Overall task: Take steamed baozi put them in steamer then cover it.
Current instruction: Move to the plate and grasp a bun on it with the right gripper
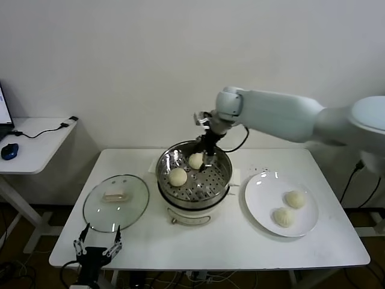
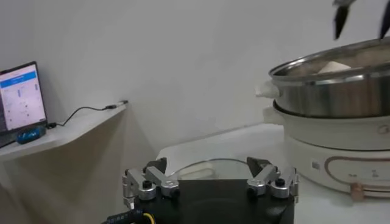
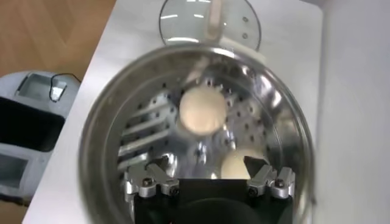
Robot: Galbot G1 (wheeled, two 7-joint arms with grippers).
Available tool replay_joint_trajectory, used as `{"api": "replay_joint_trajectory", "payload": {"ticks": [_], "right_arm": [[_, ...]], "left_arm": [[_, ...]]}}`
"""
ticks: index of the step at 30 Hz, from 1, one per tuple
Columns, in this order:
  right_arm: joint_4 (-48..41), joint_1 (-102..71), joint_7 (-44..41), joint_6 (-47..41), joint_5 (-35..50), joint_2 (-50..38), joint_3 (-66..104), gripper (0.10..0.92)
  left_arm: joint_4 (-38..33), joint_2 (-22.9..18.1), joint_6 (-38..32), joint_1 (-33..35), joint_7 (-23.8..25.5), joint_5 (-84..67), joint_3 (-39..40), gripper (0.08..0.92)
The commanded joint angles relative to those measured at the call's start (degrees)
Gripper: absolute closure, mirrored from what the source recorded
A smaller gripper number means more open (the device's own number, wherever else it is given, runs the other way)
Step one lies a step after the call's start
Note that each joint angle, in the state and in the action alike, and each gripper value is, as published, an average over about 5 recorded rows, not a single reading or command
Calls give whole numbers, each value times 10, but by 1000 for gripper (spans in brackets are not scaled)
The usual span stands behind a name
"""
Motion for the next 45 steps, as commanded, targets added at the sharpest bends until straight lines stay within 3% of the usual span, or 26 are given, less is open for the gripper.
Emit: {"api": "replay_joint_trajectory", "payload": {"ticks": [1,9,16,27,45], "right_arm": [[119,29,-4,4,-70,-189,24,203],[151,-95,-23,13,-175,-330,93,203],[128,-271,-32,28,-274,-384,214,203],[53,-430,-25,46,-353,-348,333,203],[5,-435,-18,50,-363,-284,337,203]], "left_arm": [[0,-1,4,1,1,9,1,177],[-5,-6,8,9,2,24,2,177],[-7,-10,12,12,-1,39,2,177],[-5,-14,11,19,-2,53,4,177],[1,-20,8,20,-4,65,4,177]]}}
